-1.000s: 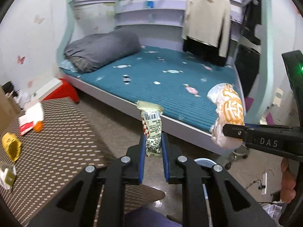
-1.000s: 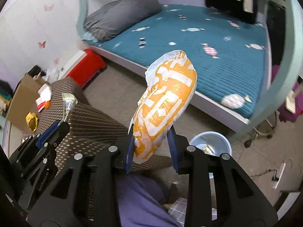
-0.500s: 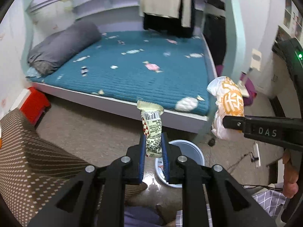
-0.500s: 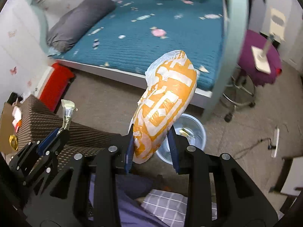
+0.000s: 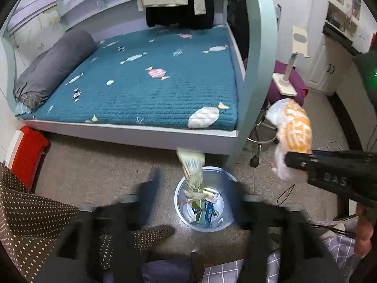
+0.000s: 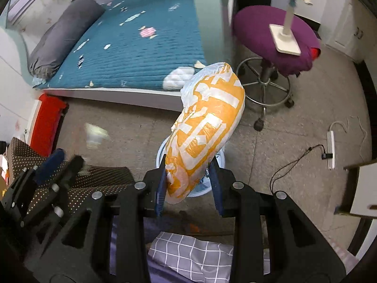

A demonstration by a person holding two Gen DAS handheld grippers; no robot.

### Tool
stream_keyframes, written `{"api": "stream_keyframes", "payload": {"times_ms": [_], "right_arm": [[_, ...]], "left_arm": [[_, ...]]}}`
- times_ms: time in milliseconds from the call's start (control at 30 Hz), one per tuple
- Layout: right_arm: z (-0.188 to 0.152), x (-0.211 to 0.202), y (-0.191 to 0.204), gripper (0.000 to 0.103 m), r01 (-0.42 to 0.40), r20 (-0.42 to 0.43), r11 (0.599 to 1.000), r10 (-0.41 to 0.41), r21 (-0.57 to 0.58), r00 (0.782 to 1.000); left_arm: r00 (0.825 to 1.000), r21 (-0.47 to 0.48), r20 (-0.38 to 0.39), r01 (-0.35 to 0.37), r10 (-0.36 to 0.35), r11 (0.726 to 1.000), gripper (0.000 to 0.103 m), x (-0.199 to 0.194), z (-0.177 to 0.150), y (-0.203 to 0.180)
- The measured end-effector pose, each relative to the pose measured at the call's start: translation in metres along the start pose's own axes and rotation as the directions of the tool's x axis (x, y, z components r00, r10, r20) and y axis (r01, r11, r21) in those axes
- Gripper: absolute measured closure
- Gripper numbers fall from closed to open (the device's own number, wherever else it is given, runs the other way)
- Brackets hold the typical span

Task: Collect trash
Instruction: 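Open the left gripper over the bin while the right gripper releases the orange bag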

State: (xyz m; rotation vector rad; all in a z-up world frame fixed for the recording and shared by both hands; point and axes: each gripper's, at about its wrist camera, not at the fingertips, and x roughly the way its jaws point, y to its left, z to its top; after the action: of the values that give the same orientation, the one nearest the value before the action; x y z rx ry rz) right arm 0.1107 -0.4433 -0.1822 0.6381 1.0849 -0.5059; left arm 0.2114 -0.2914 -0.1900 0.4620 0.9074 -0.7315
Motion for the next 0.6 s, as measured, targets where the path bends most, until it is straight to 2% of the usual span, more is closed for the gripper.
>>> {"api": "stream_keyframes", "payload": {"times_ms": [233,300,367,433,600], "right_arm": [[-0.001,0.014,0.012,0.069,-0.003,-0.033,1.000,0.002,-0.026,0.999],[-0.001,0.016,0.022,0.061,-0.007,-0.024,0.999,0.006,-0.046,1.000],[-0.003,0.014,0.029,0.028,-0.004,-0.002,0.999,0.004,-0.053,1.000],[-0.004,0.012,0.035,0.026,0.012,0.025,0.997,-0.010,-0.073,1.000],[-0.008,0.013,0.044,0.026,0.016,0.000,0.994,-0.016,-0.110,1.000]], "left_arm": [[0.999,-0.045,-0.035,-0.020,0.019,0.999,0.043,0.005,-0.011,0.025],[0.998,-0.063,-0.045,-0.039,0.037,0.997,0.043,0.005,-0.014,0.035],[0.997,-0.085,-0.055,-0.060,0.056,0.995,0.043,0.004,-0.019,0.047],[0.996,-0.108,-0.062,-0.072,0.066,0.991,0.043,0.002,-0.023,0.055],[0.996,-0.142,-0.061,-0.077,0.069,0.987,0.043,-0.004,-0.028,0.068]]}}
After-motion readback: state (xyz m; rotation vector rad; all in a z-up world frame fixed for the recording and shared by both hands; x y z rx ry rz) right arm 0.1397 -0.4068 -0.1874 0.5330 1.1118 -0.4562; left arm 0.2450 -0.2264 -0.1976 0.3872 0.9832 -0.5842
